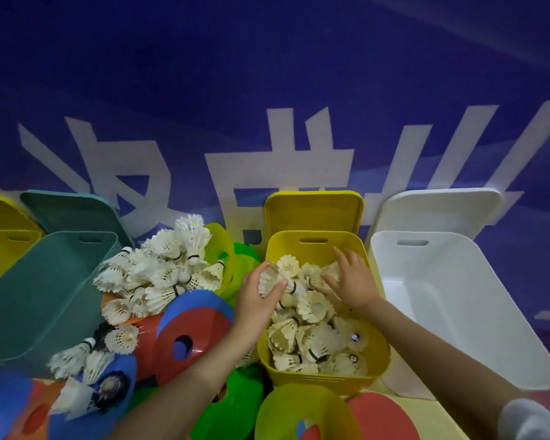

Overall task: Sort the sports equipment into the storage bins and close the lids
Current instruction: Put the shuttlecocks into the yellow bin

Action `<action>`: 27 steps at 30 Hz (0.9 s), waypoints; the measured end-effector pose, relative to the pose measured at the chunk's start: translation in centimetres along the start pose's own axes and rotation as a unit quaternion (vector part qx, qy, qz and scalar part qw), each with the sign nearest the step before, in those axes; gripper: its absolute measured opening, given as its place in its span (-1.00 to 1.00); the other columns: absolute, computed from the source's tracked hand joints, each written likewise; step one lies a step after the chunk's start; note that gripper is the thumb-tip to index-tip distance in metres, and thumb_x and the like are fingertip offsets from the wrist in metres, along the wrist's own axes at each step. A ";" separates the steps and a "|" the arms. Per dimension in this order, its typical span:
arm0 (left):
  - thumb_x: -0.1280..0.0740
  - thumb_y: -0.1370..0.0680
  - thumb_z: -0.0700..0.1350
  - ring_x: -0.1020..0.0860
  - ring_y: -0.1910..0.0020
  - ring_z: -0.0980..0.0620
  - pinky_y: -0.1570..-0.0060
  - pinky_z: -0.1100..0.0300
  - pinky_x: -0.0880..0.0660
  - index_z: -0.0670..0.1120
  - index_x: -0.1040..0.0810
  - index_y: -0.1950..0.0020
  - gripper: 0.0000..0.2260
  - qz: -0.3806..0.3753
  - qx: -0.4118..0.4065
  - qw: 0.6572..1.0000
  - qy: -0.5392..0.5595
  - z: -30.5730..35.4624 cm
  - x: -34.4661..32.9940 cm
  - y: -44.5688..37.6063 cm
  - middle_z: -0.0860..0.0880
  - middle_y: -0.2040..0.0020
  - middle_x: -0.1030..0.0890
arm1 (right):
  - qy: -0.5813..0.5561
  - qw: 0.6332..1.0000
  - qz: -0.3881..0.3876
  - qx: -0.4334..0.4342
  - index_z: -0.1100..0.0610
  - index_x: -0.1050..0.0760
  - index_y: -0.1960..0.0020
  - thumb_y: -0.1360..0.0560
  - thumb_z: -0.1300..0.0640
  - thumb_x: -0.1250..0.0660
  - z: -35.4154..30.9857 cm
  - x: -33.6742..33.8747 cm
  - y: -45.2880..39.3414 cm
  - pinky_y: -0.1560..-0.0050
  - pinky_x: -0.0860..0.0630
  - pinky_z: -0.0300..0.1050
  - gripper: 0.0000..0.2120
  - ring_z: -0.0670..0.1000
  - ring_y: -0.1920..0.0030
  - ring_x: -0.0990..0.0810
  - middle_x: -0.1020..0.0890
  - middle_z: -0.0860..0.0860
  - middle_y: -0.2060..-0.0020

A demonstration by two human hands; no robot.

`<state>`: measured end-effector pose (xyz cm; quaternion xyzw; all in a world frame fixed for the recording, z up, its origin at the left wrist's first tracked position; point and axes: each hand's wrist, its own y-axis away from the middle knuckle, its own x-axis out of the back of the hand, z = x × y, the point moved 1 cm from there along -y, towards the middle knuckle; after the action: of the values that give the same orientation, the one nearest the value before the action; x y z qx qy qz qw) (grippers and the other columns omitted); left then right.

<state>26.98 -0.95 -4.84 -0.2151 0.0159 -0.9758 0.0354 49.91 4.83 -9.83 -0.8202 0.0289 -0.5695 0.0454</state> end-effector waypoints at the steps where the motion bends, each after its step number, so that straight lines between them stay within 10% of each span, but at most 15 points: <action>1: -0.37 -0.51 0.07 -0.38 -0.32 0.07 -0.25 0.19 -0.33 0.08 -0.38 -0.38 -0.54 0.005 0.004 1.000 -0.003 0.3 -0.8 -0.7 0.03 -0.33 -0.40 | -0.015 0.999 0.036 0.011 0.07 -0.18 -0.50 -0.52 -0.28 -0.09 0.2 1.0 0.6 -0.40 -0.26 0.09 -0.34 0.16 -0.44 -0.24 -0.30 0.14 -0.43; 4: -0.31 -0.55 0.06 -0.36 -0.34 0.01 -0.19 0.24 -0.28 0.01 -0.32 -0.43 -0.53 -0.006 0.018 1.000 -0.014 0.8 -3.3 -3.1 -0.01 -0.36 -0.38 | -0.036 0.993 0.115 0.008 0.11 -0.32 -0.42 -0.50 -0.15 -0.10 1.2 3.1 2.4 -0.32 -0.36 0.13 -0.43 0.18 -0.37 -0.34 -0.41 0.14 -0.34; 11: -0.14 -0.64 0.04 -0.38 -0.36 -0.20 -0.21 0.02 -0.37 -0.10 0.03 -0.56 -0.42 -0.047 0.071 0.994 -0.075 -1.3 -9.1 -8.2 -0.18 -0.46 -0.32 | -0.298 0.931 0.023 -0.211 0.02 -0.20 -0.49 -0.58 0.02 -0.21 4.0 1.9 4.8 -0.28 -0.38 -0.04 -0.50 0.08 -0.33 -0.44 -0.43 0.09 -0.38; 17: -0.24 -0.57 0.09 -0.42 -0.28 -0.24 -0.23 -0.05 -0.42 0.04 -0.27 -0.48 -0.52 -0.095 0.142 0.959 -0.225 -5.4 -10.8 -9.8 -0.19 -0.39 -0.40 | -0.305 0.922 0.054 -0.232 -0.01 -0.29 -0.46 -0.60 -0.13 -0.11 4.2 1.2 4.7 -0.22 -0.44 -0.07 -0.54 0.03 -0.24 -0.51 -0.50 0.06 -0.31; 27: -0.24 -0.59 0.02 -0.25 -0.44 -0.12 -0.37 -0.02 -0.26 -0.03 -0.17 -0.53 -0.47 -0.074 -0.032 0.981 -0.176 -0.8 -7.1 -6.5 -0.12 -0.48 -0.23 | -0.196 0.951 0.076 -0.227 0.04 -0.37 -0.41 -0.63 -0.05 -0.07 3.7 2.4 4.9 -0.17 -0.46 -0.06 -0.60 0.04 -0.17 -0.56 -0.57 0.03 -0.23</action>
<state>32.62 6.11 -8.23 -0.3853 0.0249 -0.9215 -0.0413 54.20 -0.16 -9.42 -0.8999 0.2096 -0.3706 -0.0941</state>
